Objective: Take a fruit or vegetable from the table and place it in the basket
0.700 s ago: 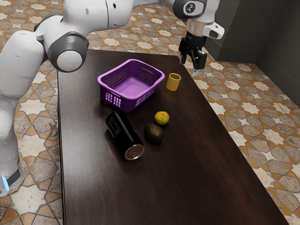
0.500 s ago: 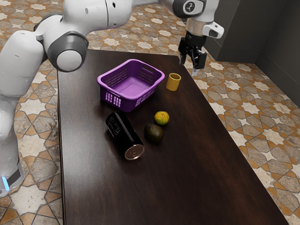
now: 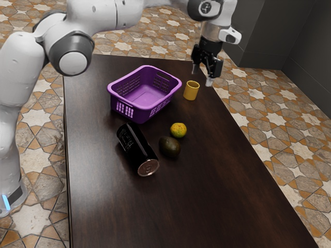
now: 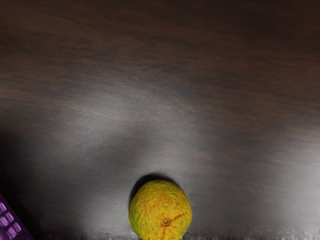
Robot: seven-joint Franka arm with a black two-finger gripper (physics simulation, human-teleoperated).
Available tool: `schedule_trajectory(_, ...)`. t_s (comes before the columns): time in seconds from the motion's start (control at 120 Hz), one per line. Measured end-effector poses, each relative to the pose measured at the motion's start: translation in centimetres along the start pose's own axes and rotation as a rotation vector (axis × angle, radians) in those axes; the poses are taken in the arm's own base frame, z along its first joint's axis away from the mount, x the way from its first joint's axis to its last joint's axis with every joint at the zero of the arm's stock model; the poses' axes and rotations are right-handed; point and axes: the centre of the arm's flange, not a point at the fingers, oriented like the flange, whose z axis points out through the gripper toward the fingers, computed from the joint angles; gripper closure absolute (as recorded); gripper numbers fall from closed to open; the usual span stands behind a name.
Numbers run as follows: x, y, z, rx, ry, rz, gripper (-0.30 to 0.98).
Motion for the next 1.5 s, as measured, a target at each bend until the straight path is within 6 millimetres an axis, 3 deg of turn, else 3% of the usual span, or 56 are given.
schedule_trajectory(0.075, 0.5, 0.4, 2.8, -0.008, -0.032, 0.015, 0.0)
schedule_trajectory(0.2, 1.5, 0.7, 4.8, -0.075, -0.028, 0.032, 0.0)
schedule_trajectory(0.375, 1.9, 2.0, 5.1, -0.08, 0.003, 0.081, 0.0)
schedule_trajectory(0.708, 2.4, 2.9, 5.5, -0.103, 0.024, 0.116, 0.0)
schedule_trajectory(0.842, 1.6, 6.1, 6.0, -0.046, 0.006, 0.19, 0.0)
schedule_trajectory(0.933, 0.7, 5.6, 8.7, -0.006, -0.058, 0.184, 0.0)
schedule_trajectory(1.217, -2.7, 2.9, 12.5, 0.029, -0.156, 0.131, 0.0)
schedule_trajectory(1.5, -3.3, 2.1, 17.2, 0.029, -0.163, 0.115, 0.0)
